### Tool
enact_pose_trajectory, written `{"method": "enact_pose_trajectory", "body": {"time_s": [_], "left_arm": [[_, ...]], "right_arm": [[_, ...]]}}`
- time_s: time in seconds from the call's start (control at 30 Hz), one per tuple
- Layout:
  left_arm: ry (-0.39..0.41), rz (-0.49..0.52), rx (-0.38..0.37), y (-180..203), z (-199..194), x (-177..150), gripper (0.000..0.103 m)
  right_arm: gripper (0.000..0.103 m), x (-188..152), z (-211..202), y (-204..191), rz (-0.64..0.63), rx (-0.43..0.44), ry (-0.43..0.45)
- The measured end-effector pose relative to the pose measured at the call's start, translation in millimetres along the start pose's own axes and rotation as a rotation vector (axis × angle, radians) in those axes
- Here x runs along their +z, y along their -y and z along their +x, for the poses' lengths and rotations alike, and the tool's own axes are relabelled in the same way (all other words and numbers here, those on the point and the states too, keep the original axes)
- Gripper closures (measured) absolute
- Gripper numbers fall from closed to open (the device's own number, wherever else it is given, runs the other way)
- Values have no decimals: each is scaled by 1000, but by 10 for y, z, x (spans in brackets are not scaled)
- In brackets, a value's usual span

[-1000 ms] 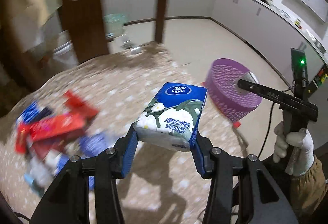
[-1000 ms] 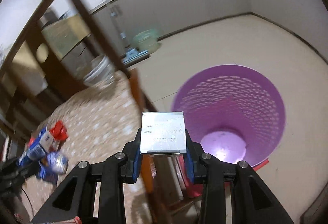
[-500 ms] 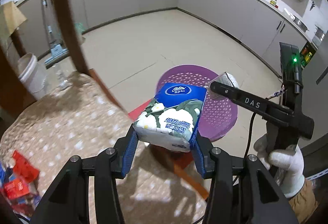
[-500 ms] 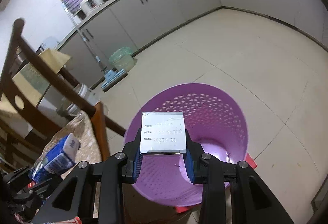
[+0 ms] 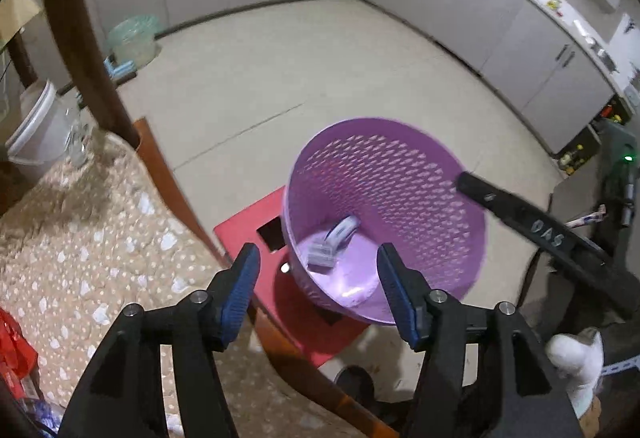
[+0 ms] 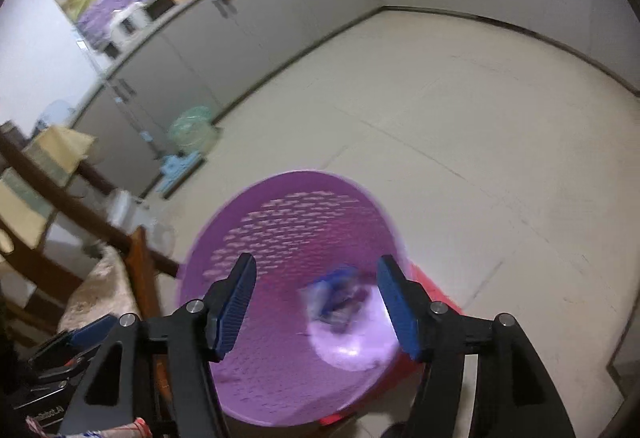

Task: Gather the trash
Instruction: 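Carry both items over the purple basket and open both tools to drop them, then withdraw both open tools from the basket back over the trash pile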

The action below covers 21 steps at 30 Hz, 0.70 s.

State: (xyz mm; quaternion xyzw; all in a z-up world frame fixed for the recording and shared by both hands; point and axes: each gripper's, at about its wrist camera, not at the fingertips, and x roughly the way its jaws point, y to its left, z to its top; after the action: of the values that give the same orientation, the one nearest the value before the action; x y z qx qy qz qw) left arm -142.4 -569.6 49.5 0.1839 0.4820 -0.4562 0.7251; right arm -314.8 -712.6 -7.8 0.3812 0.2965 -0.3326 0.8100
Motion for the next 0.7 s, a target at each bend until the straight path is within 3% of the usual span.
{"method": "enact_pose_trajectory", "body": {"time_s": [0.1, 0.2, 0.27, 0.3, 0.33, 0.4, 0.5, 0.7], "left_arm": [[-38, -27, 9, -88, 126, -45, 43], [-75, -25, 10, -70, 252, -68, 44], [-119, -15, 12, -58, 395, -82, 44], [-137, -16, 6, -47, 454, -83, 50], [-153, -19, -1, -52, 494, -86, 54], [-189, -35, -13, -30, 568, -100, 80], [-198, -68, -14, -38, 599, -101, 82], [-205, -68, 19, -139, 473, -147, 86]], "right_arm": [[36, 1, 102, 81, 25, -95, -33], [36, -27, 222, 178, 58, -124, -92], [41, -54, 301, 224, 82, -112, -140], [49, -65, 333, 249, 96, -97, -162], [51, -75, 355, 272, 110, -85, -180], [62, -91, 371, 314, 124, -91, -194], [73, -108, 346, 371, 142, -89, -201], [78, -219, 343, 556, 224, 19, -275]]}}
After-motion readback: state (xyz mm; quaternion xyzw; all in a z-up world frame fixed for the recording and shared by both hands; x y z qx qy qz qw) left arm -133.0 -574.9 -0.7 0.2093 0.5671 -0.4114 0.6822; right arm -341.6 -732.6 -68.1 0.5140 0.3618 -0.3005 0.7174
